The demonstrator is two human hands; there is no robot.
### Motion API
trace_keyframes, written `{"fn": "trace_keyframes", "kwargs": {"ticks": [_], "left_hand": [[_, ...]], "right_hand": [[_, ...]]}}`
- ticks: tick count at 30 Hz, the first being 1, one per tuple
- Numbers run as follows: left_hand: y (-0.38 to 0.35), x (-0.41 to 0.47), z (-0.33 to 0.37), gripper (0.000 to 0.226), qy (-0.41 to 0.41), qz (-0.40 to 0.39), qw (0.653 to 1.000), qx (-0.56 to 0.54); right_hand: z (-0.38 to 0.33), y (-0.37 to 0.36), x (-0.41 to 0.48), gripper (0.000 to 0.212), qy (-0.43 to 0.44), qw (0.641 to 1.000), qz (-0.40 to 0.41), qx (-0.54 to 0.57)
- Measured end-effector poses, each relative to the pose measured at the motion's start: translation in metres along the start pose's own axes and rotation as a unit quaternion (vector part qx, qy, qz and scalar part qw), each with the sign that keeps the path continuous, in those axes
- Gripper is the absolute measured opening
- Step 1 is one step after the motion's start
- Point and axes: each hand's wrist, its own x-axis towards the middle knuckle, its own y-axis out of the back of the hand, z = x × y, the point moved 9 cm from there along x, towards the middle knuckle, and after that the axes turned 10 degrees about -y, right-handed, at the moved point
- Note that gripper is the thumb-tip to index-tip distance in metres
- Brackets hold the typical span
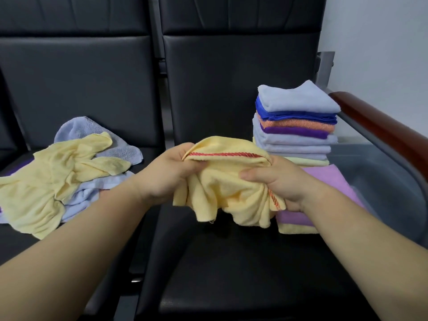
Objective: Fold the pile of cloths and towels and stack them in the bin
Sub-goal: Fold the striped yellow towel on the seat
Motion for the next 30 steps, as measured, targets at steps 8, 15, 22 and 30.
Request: {"fn": "trace_keyframes", "kwargs": {"ticks": [8,15,22,30], "left_hand": [[-0.01,0.0,0.018,0.031,-0.016,-0.051,0.995,0.09],[-0.006,-0.003,0.002,0.015,0.005,-0.1,0.971,0.219],[-0.008,0.001,0.008,0.034,0.008,-0.001,0.993,-0.117],[-0.011,-0.004,-0.007,0.019,0.032,-0.161,0.924,0.345]], "right_hand": [[-0.008,-0.016,-0.01,0.014,-0.005,0.899,0.11,-0.425],[-0.009,0.015,-0.004,0.034,0.034,0.978,0.127,-0.161],[0.005,-0.007,-0.012,0.059,-0.066,0.931,0.054,-0.355],[-0.013,0.018,-0.01,0.038,-0.012,0.935,0.19,-0.301]]}}
